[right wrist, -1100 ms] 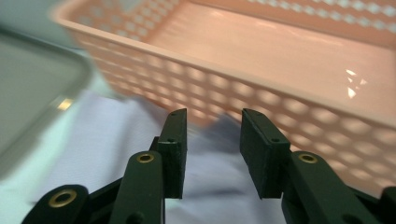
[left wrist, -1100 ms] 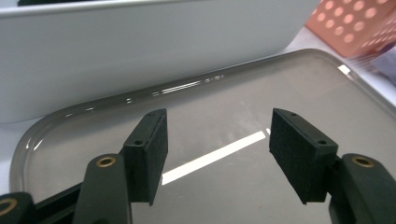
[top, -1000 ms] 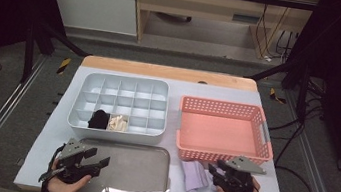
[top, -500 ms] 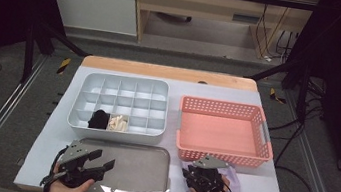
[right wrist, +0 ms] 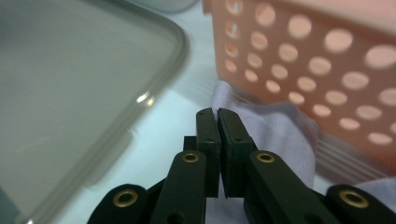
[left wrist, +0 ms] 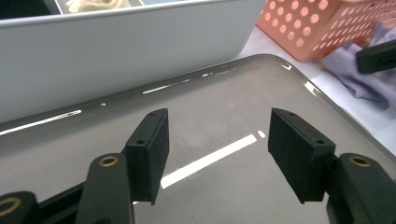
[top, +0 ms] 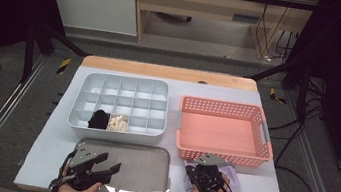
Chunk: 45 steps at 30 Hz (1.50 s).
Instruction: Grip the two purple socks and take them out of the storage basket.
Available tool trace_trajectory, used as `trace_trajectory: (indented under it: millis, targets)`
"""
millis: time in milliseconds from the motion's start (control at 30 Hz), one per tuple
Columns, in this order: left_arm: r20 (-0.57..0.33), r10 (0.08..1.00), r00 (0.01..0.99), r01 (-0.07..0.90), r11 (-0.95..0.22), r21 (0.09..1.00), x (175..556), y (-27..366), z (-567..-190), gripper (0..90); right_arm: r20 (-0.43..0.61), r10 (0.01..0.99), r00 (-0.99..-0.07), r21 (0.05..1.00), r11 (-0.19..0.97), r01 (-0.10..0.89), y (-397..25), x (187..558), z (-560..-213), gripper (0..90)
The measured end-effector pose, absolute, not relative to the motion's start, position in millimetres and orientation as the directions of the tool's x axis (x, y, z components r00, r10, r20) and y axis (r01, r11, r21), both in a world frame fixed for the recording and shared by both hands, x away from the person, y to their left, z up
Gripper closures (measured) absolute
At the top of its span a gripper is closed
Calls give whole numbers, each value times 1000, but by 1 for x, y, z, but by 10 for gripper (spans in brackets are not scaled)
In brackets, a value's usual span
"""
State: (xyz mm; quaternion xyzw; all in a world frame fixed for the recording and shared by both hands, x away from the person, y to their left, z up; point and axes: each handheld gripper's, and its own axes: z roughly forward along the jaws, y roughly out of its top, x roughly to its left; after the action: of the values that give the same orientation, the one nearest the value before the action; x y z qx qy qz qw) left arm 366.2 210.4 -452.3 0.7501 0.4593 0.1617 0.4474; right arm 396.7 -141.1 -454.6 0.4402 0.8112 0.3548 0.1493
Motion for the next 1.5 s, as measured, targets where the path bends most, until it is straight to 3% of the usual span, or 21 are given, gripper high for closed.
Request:
trace_trajectory:
  millis: [200, 533, 767, 933, 1033, 1200, 1367, 1500]
  targets:
    - [-166, 833, 527, 541, -179, 822, 367, 212, -454, 381, 159, 751, -641, 785, 298, 543, -128, 392, -429, 882]
    - [-168, 839, 518, 543, -171, 822, 369, 215, -455, 383, 272, 658, -702, 785, 270, 557, -95, 401, -430, 881]
    - [-168, 840, 516, 542, -169, 823, 369, 218, -454, 413, 246, 684, -687, 759, 305, 576, -77, 413, -451, 877]
    - [-166, 833, 527, 543, -180, 820, 370, 218, -454, 446, 190, 712, -676, 731, 357, 581, -70, 415, -464, 810]
    - [-162, 832, 531, 539, -184, 822, 369, 217, -451, 446, 189, 707, -681, 757, 337, 560, -76, 412, -455, 744]
    - [-150, 822, 550, 539, -211, 815, 370, 212, -443, 448, 175, 724, -667, 783, 309, 540, -99, 407, -443, 714]
    - [-143, 815, 562, 538, -229, 812, 367, 205, -437, 479, 164, 749, -642, 789, 292, 541, -119, 403, -438, 717]
    - [-140, 799, 585, 546, -260, 796, 367, 189, -437, 571, 151, 774, -614, 778, 290, 557, -142, 398, -440, 745]
